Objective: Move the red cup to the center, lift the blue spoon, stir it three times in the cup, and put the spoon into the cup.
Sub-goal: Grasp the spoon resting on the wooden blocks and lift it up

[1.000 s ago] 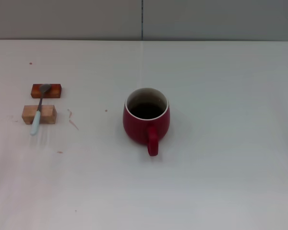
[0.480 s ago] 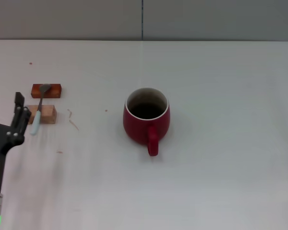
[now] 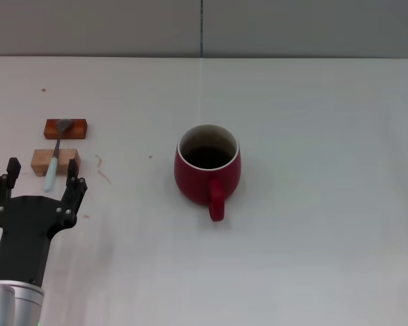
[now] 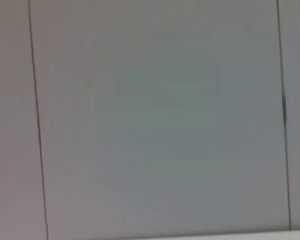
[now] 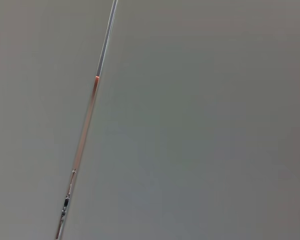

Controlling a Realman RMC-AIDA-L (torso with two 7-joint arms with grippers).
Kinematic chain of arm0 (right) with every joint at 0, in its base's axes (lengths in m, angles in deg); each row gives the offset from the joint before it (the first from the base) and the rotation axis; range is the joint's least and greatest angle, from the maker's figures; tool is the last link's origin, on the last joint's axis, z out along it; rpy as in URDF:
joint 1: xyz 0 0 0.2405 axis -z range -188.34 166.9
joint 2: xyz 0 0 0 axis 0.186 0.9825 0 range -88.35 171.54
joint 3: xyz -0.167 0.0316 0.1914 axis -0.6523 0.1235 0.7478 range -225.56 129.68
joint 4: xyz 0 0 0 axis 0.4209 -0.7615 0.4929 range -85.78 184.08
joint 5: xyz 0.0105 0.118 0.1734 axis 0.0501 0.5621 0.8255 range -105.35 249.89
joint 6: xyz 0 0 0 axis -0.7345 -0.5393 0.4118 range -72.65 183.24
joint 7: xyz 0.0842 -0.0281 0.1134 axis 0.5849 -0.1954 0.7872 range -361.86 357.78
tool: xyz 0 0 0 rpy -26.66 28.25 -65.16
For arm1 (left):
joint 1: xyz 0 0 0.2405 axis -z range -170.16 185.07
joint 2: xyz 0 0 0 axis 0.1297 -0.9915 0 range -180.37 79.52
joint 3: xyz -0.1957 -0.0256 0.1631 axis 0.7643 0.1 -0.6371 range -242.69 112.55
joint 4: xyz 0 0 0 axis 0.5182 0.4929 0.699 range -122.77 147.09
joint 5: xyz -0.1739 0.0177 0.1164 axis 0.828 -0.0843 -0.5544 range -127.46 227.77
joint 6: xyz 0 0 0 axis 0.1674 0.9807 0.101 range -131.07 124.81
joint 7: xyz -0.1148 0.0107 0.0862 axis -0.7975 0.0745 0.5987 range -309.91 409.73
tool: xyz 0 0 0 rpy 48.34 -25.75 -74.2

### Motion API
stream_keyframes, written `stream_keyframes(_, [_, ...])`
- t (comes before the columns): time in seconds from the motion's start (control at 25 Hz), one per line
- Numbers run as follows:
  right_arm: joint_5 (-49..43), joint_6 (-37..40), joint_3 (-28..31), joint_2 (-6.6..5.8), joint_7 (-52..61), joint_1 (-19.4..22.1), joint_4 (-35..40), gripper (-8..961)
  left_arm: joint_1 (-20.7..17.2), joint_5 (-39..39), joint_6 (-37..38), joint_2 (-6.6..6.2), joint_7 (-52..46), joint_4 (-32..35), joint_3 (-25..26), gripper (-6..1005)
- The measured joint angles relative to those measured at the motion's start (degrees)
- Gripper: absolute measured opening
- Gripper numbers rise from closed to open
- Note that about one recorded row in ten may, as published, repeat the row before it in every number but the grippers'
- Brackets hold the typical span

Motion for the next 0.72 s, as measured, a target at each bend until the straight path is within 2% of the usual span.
stream_keyframes(0.28, [0.0, -0.57, 0.03, -0.16, 0.0, -0.01, -0.39, 648, -1.77, 0.15, -4.75, -0.02, 0.56, -0.04, 1.74, 843])
stream_keyframes(0.72, [-0.09, -0.6, -1.43, 0.05, 0.0, 0.13, -0.57, 648, -2.32, 0.13, -10.99, -0.18, 0.64, 2.46, 4.07, 844])
